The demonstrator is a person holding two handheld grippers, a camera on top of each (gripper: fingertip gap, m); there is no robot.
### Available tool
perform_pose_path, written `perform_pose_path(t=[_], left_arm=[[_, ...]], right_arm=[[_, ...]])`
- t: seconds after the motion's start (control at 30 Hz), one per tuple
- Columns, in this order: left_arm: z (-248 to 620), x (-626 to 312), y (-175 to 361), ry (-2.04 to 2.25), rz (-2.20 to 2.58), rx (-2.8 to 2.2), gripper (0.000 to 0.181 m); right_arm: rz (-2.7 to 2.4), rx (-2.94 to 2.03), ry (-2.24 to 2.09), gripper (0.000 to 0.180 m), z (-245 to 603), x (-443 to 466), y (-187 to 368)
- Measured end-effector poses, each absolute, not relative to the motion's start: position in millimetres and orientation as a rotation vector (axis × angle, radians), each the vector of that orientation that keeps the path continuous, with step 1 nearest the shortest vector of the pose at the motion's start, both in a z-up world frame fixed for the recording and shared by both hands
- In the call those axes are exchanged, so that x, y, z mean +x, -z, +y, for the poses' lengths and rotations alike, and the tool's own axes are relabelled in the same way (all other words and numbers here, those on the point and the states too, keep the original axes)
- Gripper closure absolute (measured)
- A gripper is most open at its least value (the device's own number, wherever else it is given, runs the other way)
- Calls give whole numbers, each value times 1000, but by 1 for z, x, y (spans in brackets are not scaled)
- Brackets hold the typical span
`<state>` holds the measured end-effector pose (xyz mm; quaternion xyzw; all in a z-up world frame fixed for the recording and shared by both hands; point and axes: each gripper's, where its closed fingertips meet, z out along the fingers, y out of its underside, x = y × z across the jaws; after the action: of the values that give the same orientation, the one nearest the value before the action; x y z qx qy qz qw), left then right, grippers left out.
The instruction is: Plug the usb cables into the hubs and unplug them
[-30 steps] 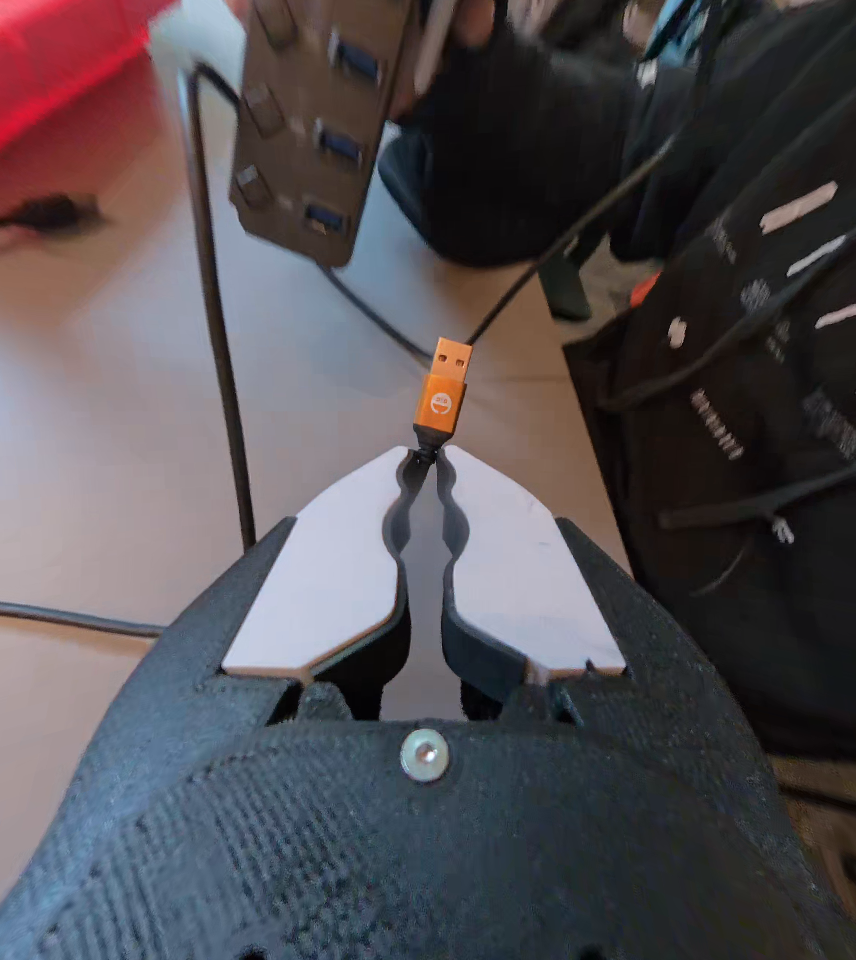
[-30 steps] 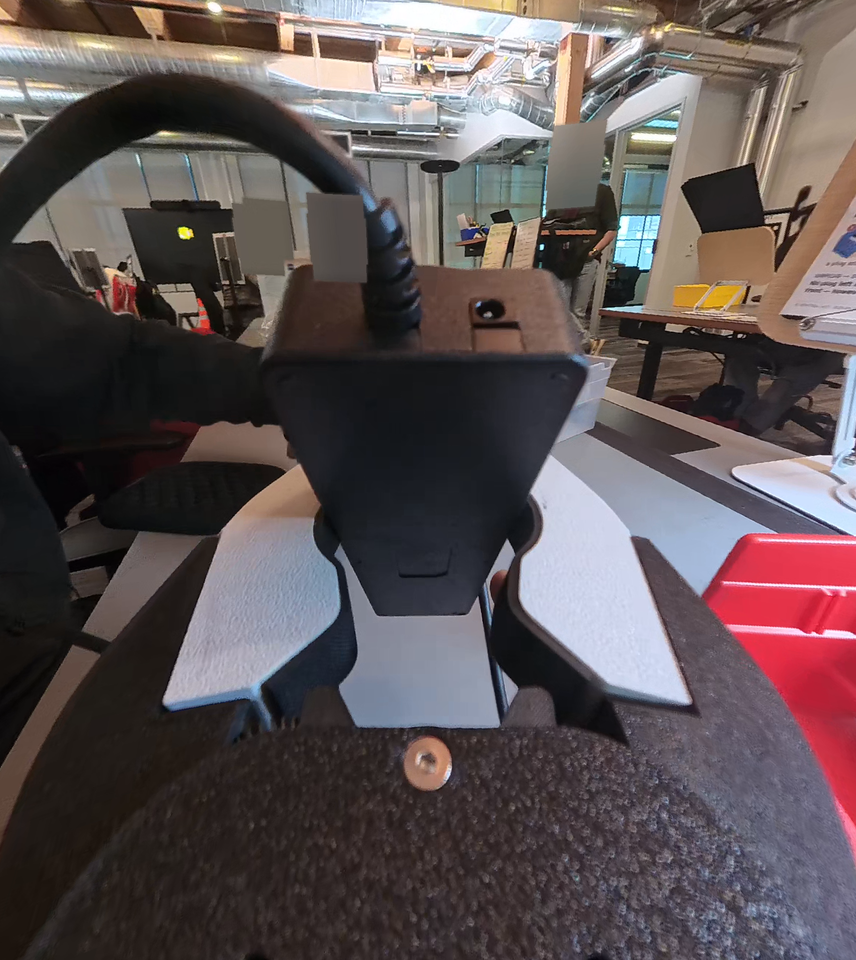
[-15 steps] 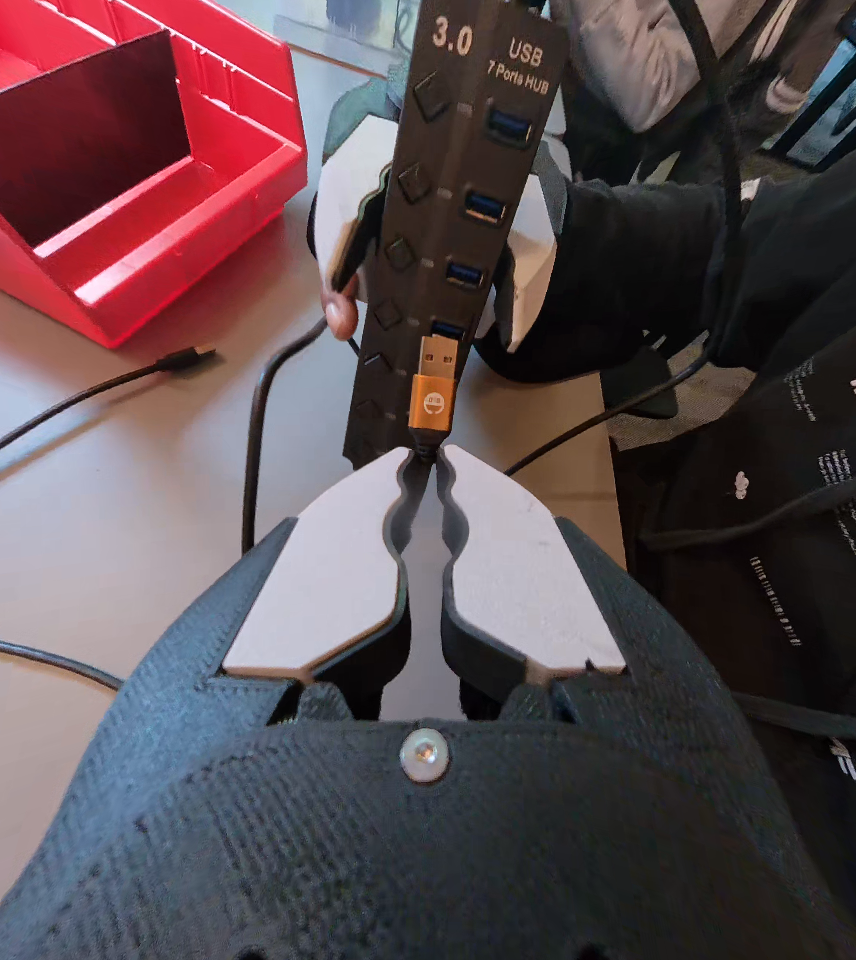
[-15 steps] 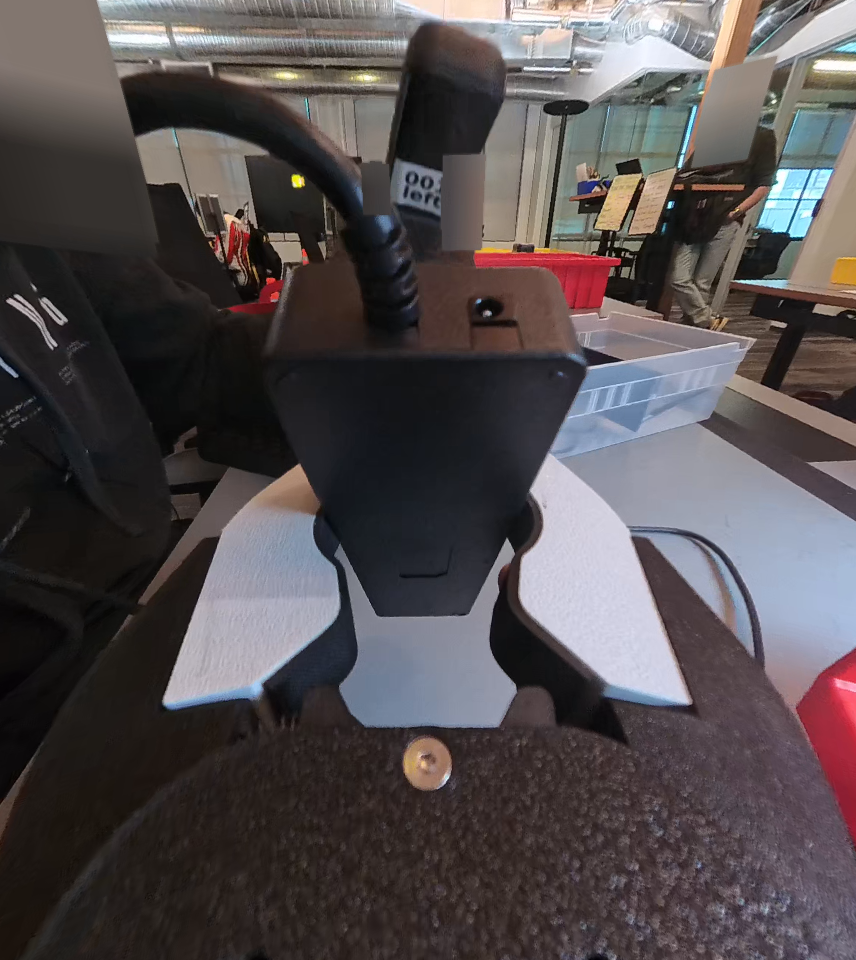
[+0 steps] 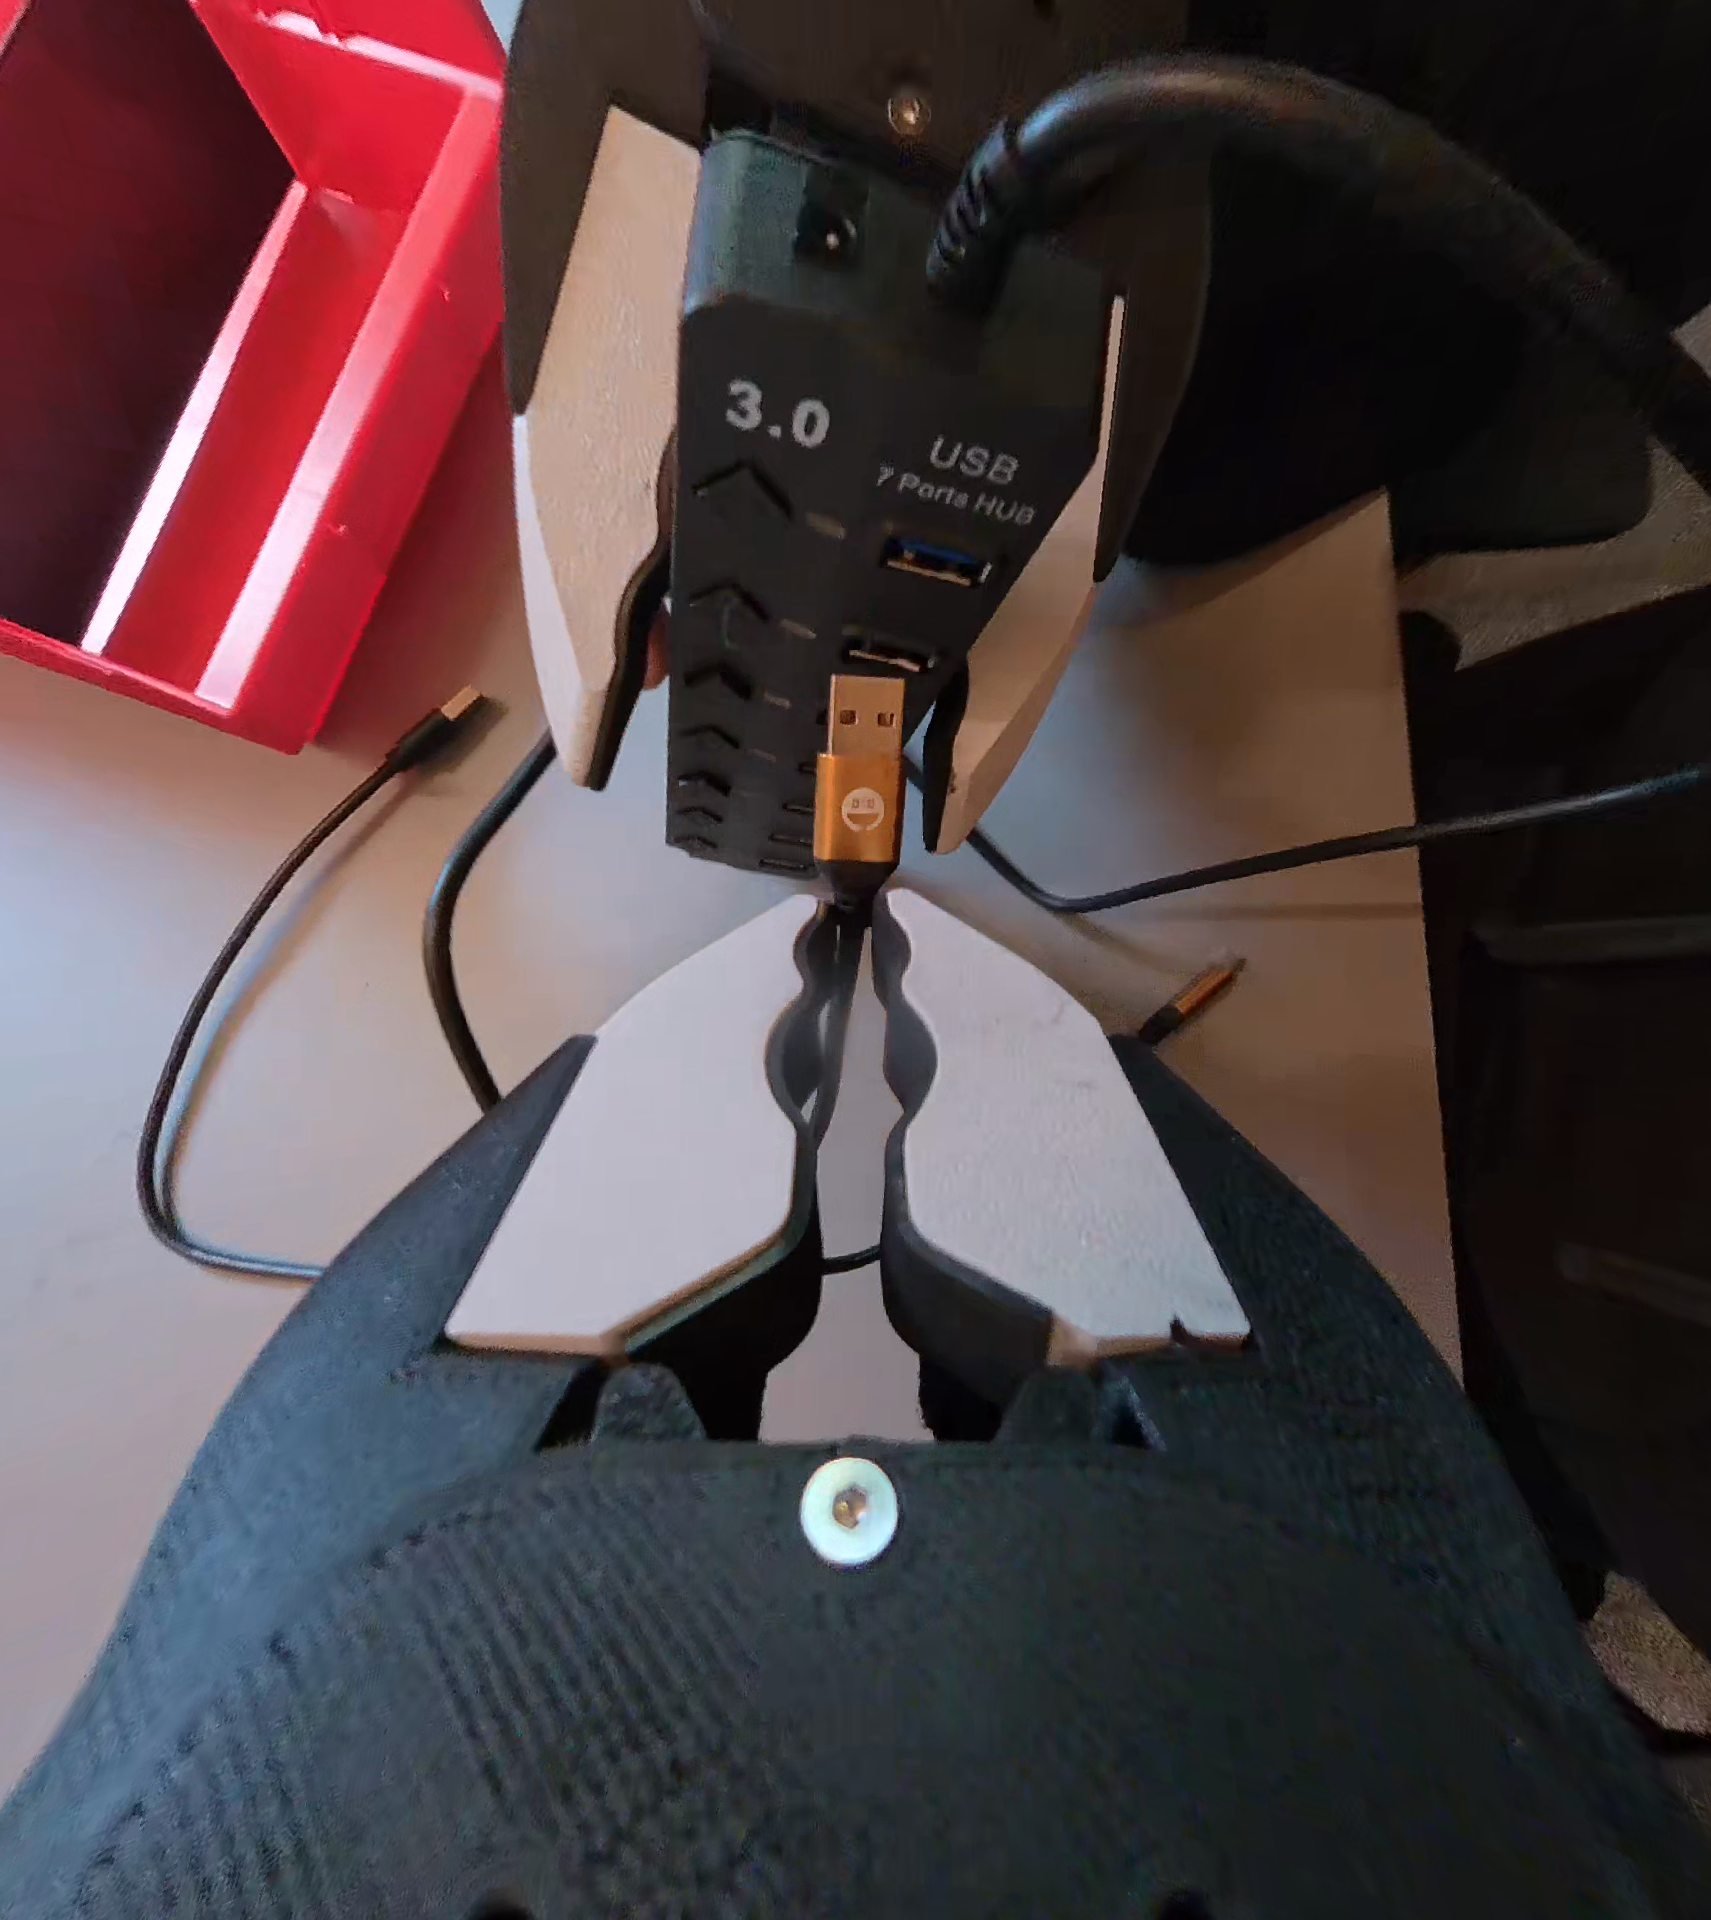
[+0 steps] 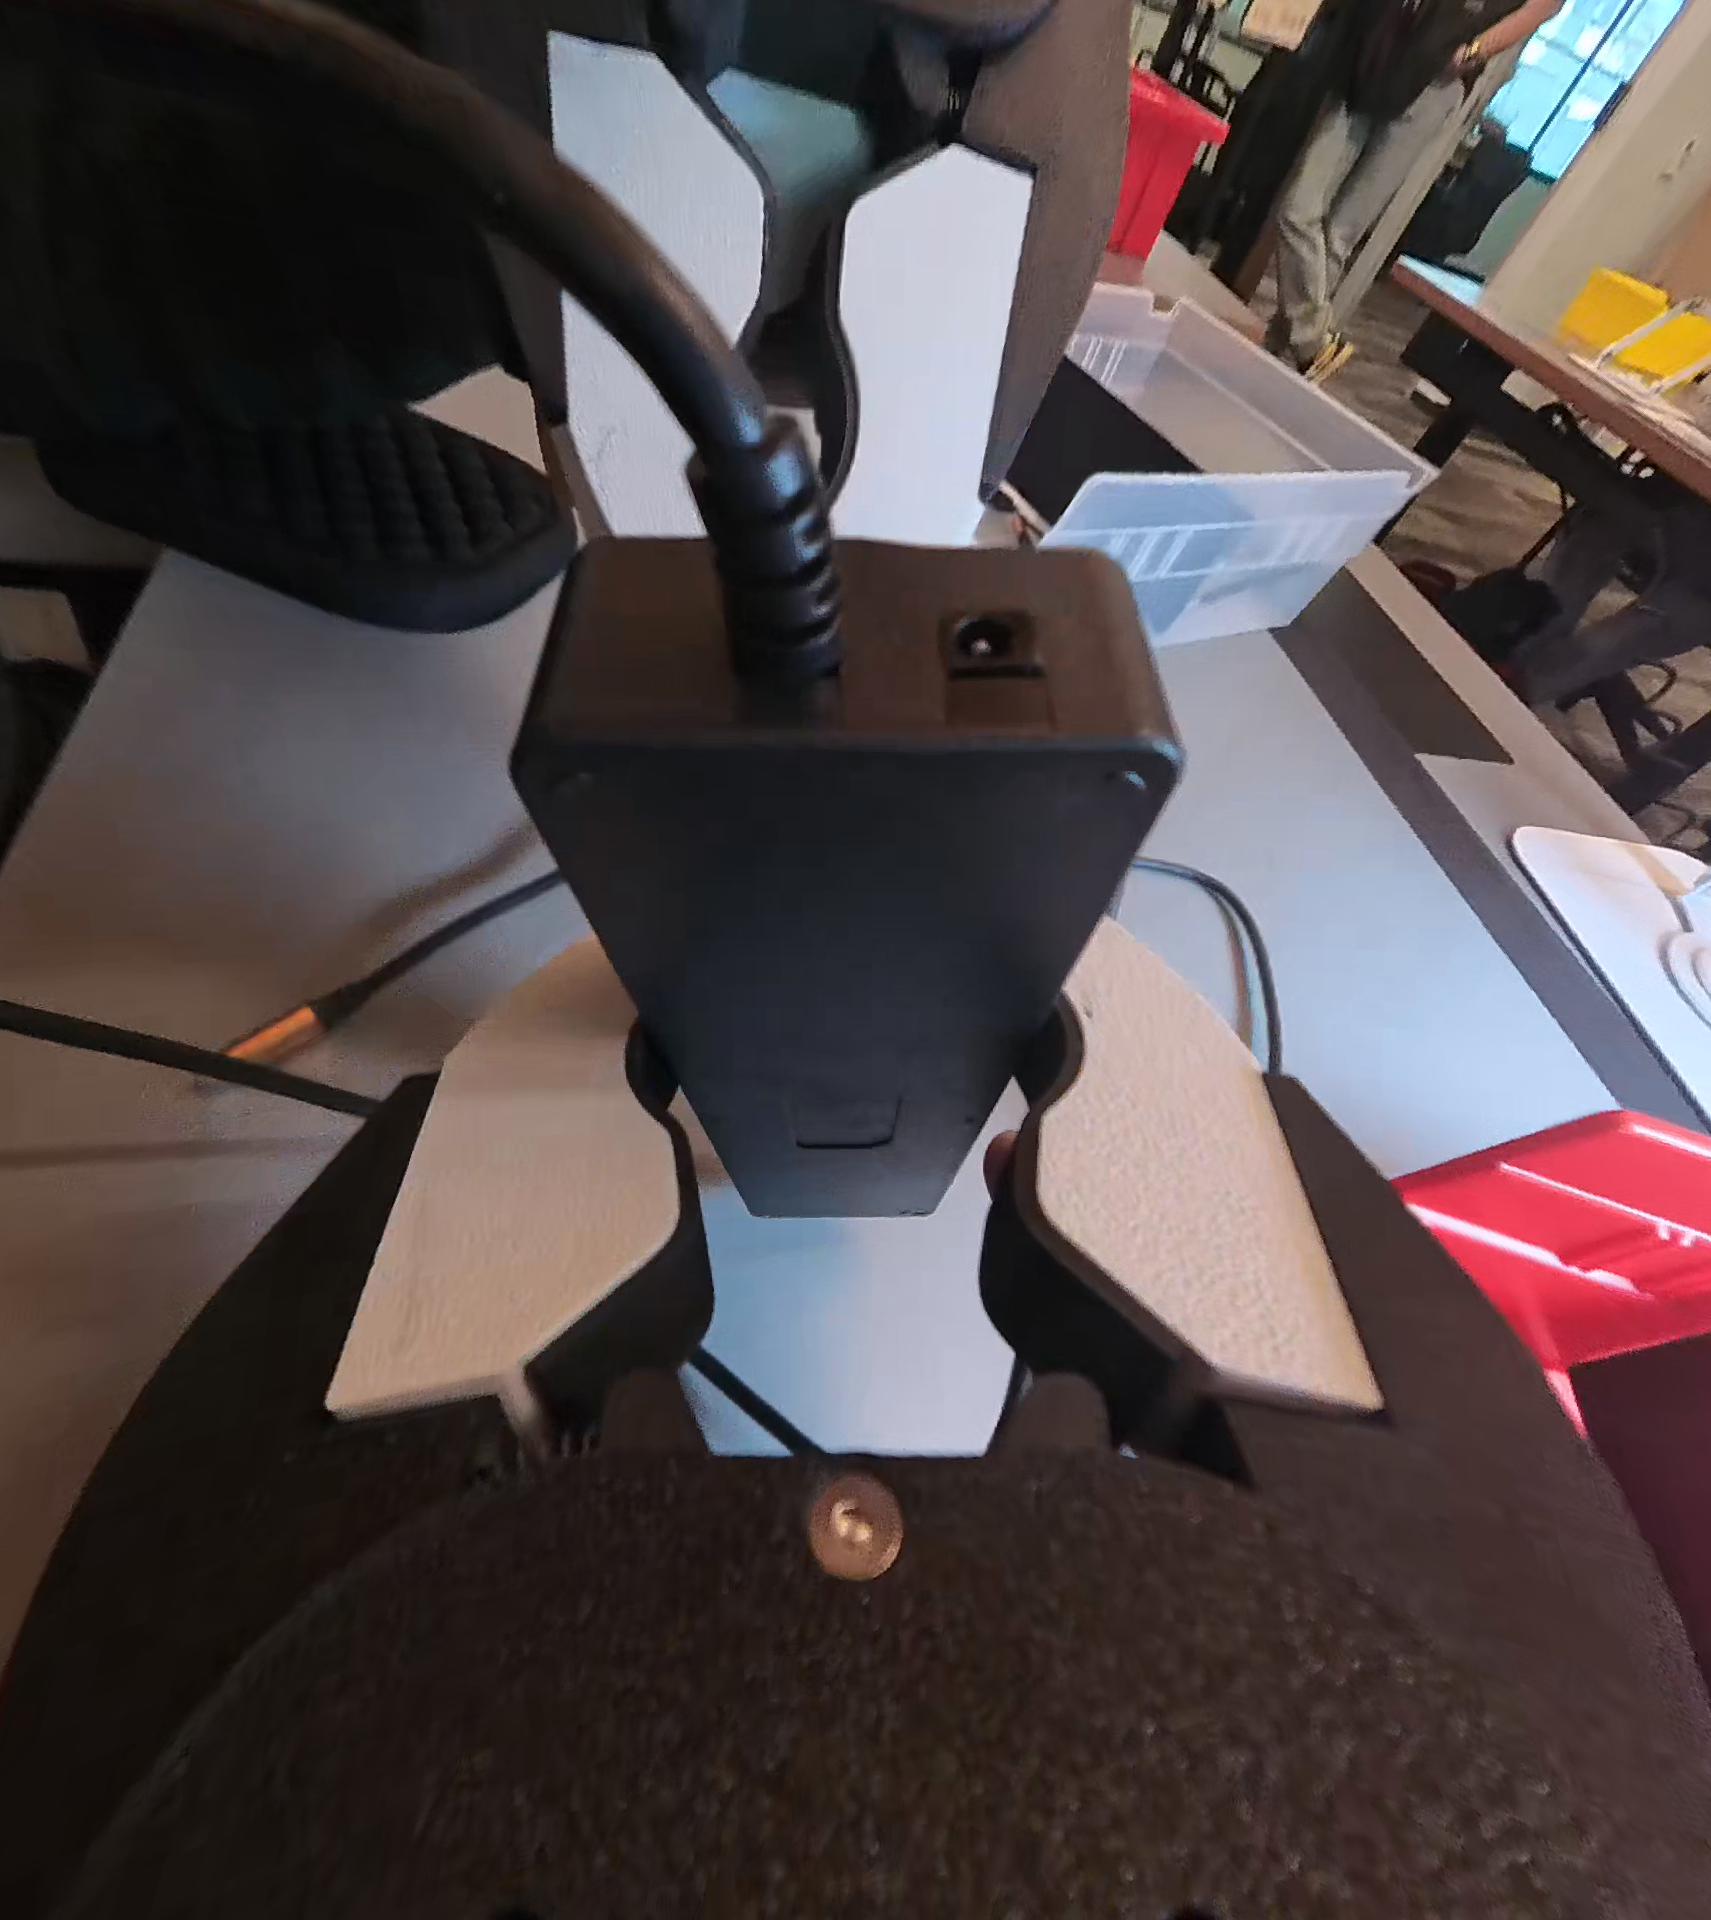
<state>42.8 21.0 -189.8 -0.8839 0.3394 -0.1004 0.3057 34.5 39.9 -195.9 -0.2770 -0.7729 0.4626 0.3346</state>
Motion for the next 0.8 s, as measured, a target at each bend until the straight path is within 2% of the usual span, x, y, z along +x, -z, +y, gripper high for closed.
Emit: perform_pose_path(t=[0.3,0.8], left_arm=[[10,32,199,142,979,-2415,174],[-2,18,197,-15,1027,-2446,174]], right_arm=[[-2158,-719,-991,115,35,26,217],[-2285,-751,-793,115,30,16,223]])
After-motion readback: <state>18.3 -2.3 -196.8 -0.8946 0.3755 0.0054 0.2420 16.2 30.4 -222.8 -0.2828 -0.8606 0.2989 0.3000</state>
